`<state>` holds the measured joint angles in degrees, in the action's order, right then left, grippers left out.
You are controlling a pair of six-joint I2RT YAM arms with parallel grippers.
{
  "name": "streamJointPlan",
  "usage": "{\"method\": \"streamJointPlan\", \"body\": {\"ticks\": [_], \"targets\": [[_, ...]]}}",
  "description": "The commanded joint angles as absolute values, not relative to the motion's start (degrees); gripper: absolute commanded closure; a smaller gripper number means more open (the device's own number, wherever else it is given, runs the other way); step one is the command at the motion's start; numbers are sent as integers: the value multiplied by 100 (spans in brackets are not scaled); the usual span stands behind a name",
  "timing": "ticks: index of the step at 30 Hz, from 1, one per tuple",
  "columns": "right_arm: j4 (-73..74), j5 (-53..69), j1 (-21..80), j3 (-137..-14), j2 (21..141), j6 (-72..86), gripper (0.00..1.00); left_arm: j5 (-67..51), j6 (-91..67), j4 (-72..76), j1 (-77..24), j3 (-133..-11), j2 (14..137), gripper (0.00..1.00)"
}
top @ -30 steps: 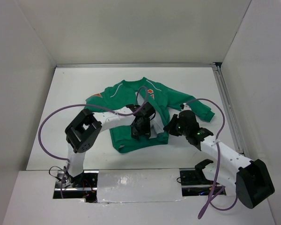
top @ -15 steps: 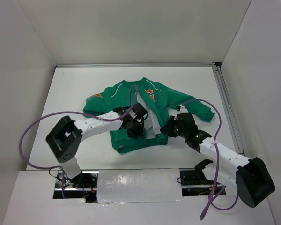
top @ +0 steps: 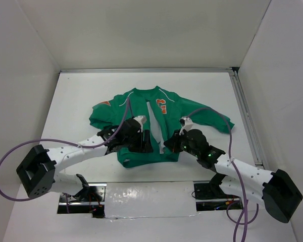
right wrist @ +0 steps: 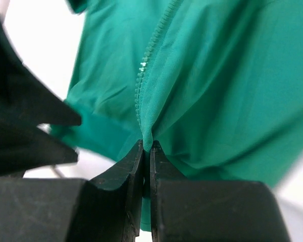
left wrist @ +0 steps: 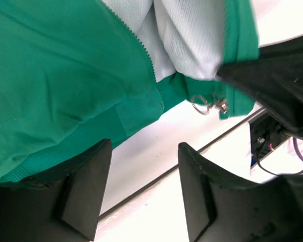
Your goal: Zip up the jacket
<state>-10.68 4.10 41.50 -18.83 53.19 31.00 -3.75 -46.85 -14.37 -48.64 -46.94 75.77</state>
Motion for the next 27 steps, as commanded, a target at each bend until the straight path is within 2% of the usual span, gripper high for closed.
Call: {"method": "streamJointPlan", "body": {"ticks": [1, 12, 22, 27], "targets": [[-470, -596, 4140, -2328, 5343, 3329, 100, -413, -4728, -1309, -4834, -4983, 7777, 31], [-35, -861, 3964, -2171, 5019, 3700, 100, -589, -4798, -2223, -4843, -6485, 9877, 26], [-61, -563, 3788, -2013, 4825, 3648, 100, -44, -5360, -3049, -5106, -6969, 10625, 27], [-35, -562, 3797, -2013, 4922, 3639, 100, -44, -5572, -3401, -5142, -7373, 11083, 32]]}}
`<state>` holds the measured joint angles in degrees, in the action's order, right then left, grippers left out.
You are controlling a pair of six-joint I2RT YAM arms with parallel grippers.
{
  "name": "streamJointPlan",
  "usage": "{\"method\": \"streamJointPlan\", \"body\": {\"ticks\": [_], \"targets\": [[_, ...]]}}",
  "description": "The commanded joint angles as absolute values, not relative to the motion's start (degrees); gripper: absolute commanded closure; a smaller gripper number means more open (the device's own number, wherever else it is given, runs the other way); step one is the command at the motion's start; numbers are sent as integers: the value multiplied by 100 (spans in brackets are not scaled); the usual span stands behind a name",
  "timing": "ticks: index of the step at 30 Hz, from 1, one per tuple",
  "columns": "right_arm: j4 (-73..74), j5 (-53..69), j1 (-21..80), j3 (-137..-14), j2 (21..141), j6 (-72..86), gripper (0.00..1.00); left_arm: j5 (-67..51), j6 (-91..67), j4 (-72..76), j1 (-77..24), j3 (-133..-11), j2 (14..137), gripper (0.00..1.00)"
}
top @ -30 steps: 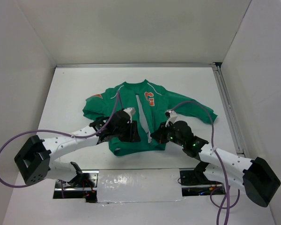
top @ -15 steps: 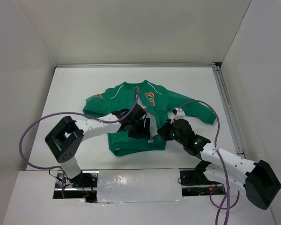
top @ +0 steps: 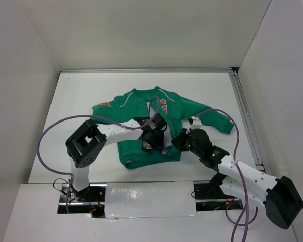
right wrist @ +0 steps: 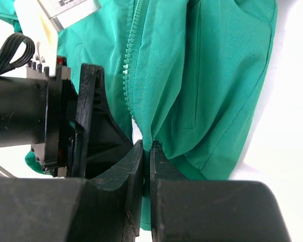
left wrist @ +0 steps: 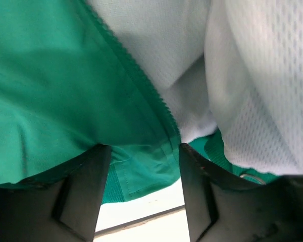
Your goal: Zip up the jacket
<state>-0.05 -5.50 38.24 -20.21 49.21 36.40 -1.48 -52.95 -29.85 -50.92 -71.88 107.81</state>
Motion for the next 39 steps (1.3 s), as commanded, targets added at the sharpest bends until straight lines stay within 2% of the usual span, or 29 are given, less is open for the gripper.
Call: {"method": "streamJointPlan", "body": {"ticks": [1, 5, 7, 8, 9, 10, 12, 22, 26, 33, 38, 39], "targets": [[-35, -606, 3806, -2013, 4922, 3647, 100, 191, -5677, -3506, -5142, -7418, 11127, 33], [-35, -685, 3815, -1943, 4852, 3656, 100, 395, -5880, -3788, -5150, -7585, 11337, 41], [-35, -703, 3814, -1916, 4808, 3700, 100, 457, -5915, -3893, -5150, -7603, 11347, 49], [-35, -747, 3823, -1899, 4808, 3700, 100, 466, -5924, -3920, -5150, -7611, 11321, 56], [-35, -782, 3823, -1890, 4808, 3726, 100, 483, -5941, -3929, -5150, -7603, 11268, 78], [78, -817, 3815, -1890, 4851, 3753, 100, 527, -5907, -3859, -5133, -7489, 11015, 90], [53, -782, 3814, -1890, 4904, 3770, 100, 545, -5968, -3841, -5089, -7445, 10804, 100], [-324, -581, 3841, -1828, 4896, 3490, 100, 563, -5503, -2578, -4922, -6172, 8888, 100], [-1192, 532, 3928, -1583, 4650, 2998, 100, 229, -5046, -1681, -4922, -5486, 7878, 100], [-2398, 1835, 4332, -1494, 4333, 2242, 100, 70, -4764, -695, -4931, -4553, 6892, 100], [-2260, 1741, 4456, -1854, 4596, 2206, 100, 149, -4132, -54, -4948, -4045, 6267, 100], [-2189, 1705, 4456, -1933, 4658, 2310, 100, 149, -3905, 435, -4948, -3939, 6136, 100]]}}
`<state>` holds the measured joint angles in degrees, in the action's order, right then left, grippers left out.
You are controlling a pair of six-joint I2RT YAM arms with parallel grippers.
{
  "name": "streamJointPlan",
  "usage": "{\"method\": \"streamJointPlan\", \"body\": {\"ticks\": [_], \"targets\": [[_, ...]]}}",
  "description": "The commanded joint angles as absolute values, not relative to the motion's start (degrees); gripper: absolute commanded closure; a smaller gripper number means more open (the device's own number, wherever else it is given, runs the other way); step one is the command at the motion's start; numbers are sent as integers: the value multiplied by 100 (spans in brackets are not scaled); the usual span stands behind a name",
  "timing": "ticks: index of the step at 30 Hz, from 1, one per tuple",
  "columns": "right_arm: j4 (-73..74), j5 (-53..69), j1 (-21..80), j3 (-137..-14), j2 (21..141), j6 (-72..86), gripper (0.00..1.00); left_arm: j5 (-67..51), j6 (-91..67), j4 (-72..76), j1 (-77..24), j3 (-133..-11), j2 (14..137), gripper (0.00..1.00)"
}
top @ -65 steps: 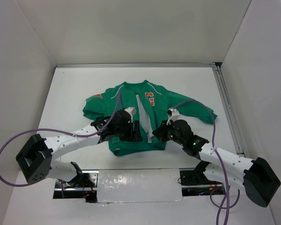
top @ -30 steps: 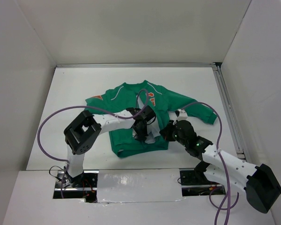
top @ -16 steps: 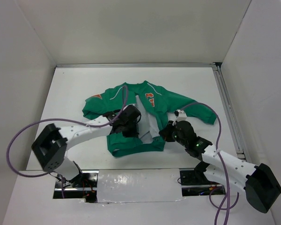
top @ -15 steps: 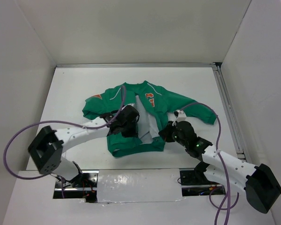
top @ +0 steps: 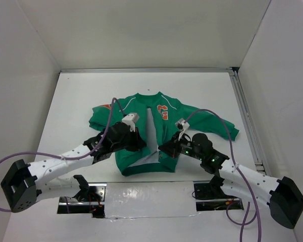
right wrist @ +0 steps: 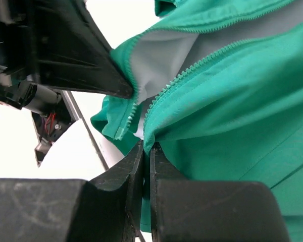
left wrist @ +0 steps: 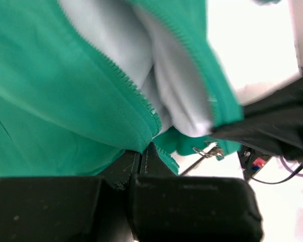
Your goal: Zip up the jacket
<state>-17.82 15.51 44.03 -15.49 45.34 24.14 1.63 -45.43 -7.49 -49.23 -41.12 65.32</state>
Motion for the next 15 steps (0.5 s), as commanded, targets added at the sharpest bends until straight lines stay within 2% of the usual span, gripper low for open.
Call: {"method": "streamJointPlan", "body": {"ticks": [1, 6, 10, 15], "targets": [[-2223, 1731, 4465, -1986, 4797, 2372, 100, 80, -3763, 657, -4948, -3824, 6065, 100], [-3204, 1846, 4483, -1917, 5316, 3277, 100, -202, -3375, 1651, -4974, -3217, 5459, 100], [-3935, 1941, 4491, -1741, 5458, 3621, 100, -193, -3419, 1783, -4983, -3042, 5397, 100], [-3938, 2206, 4500, -1880, 5519, 3797, 100, -185, -3410, 2082, -4992, -2822, 5291, 100]]}}
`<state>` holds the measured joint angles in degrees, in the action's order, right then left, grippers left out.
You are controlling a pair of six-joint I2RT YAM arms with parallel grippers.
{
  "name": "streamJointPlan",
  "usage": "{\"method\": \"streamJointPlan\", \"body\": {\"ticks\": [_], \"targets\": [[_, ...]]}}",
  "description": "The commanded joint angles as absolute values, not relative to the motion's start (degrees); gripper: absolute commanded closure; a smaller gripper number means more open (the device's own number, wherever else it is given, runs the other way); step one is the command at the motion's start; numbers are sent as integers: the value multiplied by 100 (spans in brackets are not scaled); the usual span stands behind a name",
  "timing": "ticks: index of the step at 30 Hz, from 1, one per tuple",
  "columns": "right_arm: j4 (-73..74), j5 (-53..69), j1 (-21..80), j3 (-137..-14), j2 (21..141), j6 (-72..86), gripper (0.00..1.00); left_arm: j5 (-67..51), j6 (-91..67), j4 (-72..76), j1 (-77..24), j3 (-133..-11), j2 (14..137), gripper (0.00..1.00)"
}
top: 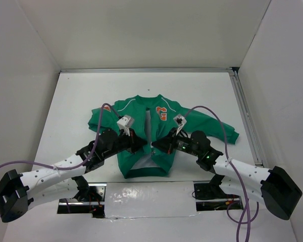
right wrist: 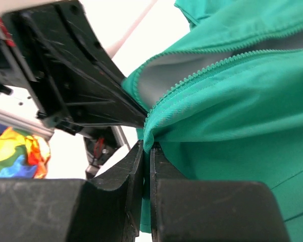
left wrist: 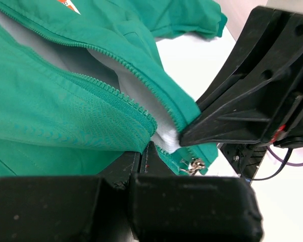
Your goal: Zip up the jacket
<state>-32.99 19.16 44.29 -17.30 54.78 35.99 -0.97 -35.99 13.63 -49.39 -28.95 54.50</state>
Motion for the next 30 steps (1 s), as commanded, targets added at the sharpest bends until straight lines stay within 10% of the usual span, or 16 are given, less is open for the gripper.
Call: {"method": "streamJointPlan", "body": {"ticks": [1, 30], "targets": [[-3938, 2197, 4509, -1881, 5520, 3806, 100, -141, -3462, 2092, -4992, -2813, 5265, 100], [-3190, 1423, 4667, -1846, 5019, 3507, 100, -264, -3366, 2434, -5080, -2347, 4544, 100]]}}
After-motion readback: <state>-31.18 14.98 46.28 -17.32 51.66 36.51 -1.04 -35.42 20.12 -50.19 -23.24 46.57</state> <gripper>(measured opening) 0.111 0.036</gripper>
